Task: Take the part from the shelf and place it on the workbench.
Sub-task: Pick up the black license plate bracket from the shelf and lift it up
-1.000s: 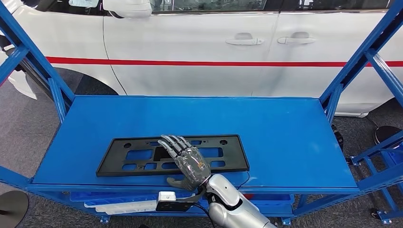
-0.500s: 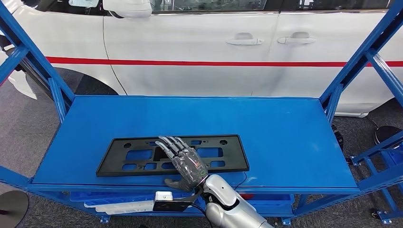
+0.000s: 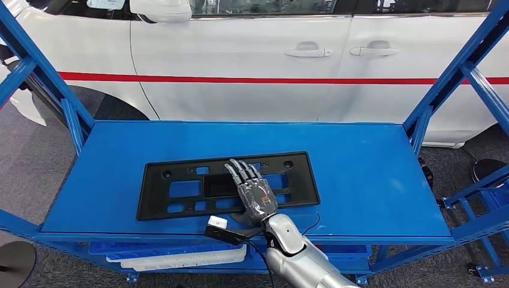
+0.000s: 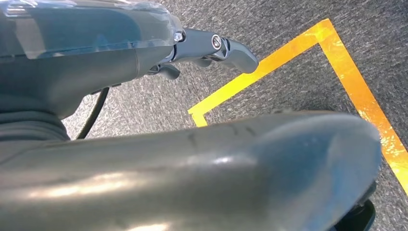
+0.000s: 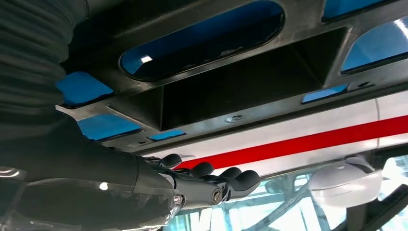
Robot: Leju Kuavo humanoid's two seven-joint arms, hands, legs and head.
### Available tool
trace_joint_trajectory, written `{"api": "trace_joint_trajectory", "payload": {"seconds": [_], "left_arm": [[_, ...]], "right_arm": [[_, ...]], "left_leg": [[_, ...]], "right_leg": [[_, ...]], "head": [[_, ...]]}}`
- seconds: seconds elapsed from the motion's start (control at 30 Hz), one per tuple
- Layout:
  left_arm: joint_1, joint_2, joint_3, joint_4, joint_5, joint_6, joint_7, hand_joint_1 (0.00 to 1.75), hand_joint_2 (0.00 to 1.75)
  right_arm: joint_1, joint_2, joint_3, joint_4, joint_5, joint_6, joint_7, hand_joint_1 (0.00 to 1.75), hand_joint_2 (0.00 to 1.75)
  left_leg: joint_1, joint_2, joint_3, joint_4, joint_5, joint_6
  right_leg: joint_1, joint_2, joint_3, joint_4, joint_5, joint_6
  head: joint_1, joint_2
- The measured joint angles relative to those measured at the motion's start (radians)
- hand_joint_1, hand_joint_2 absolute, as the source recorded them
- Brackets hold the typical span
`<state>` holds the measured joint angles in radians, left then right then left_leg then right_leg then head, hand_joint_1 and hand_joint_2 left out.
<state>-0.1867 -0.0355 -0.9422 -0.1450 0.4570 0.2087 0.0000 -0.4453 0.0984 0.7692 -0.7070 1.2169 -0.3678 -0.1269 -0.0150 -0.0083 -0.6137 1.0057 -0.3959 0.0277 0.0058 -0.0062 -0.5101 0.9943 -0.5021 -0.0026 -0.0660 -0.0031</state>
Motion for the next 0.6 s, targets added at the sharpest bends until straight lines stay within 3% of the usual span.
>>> {"api": "trace_joint_trajectory", "payload": {"seconds": [0.03, 0.17, 0.23, 0.6], "left_arm": [[0.0, 0.0, 0.0, 0.0, 0.0, 0.0, 0.0, 0.0, 0.0], [0.0, 0.0, 0.0, 0.0, 0.001, -0.002, 0.0, 0.0, 0.0], [0.0, 0.0, 0.0, 0.0, 0.0, -0.002, 0.0, 0.0, 0.0], [-0.001, 0.0, -0.005, 0.0, -0.009, -0.009, 0.006, 0.0, 0.0]], "right_arm": [[-0.002, 0.002, -0.006, 0.009, 0.001, -0.002, 0.0, 0.02, 1.75], [-0.009, 0.01, -0.023, 0.037, 0.001, -0.002, -0.001, 1.68, 1.75], [-0.009, 0.013, -0.029, 0.047, 0.002, -0.001, 0.001, 1.75, 1.75], [-0.011, 0.017, -0.07, 0.077, 0.003, -0.026, -0.016, 1.75, 1.75]], "left_leg": [[0.0, 0.0, 0.0, 0.0, 0.0, 0.0], [0.0, 0.0, 0.0, 0.0, 0.0, 0.0], [0.0, 0.0, 0.0, 0.0, 0.0, 0.0], [0.0, 0.0, 0.0, 0.0, 0.001, 0.0]], "right_leg": [[0.0, 0.0, 0.0, 0.0, 0.0, 0.0], [0.0, 0.0, 0.0, 0.0, 0.0, 0.0], [0.0, 0.0, 0.0, 0.0, 0.0, 0.0], [0.0, 0.0, 0.0, 0.0, 0.0, 0.0]], "head": [[0.0, 0.0], [0.0, 0.0], [0.0, 0.0], [0.0, 0.0]]}}
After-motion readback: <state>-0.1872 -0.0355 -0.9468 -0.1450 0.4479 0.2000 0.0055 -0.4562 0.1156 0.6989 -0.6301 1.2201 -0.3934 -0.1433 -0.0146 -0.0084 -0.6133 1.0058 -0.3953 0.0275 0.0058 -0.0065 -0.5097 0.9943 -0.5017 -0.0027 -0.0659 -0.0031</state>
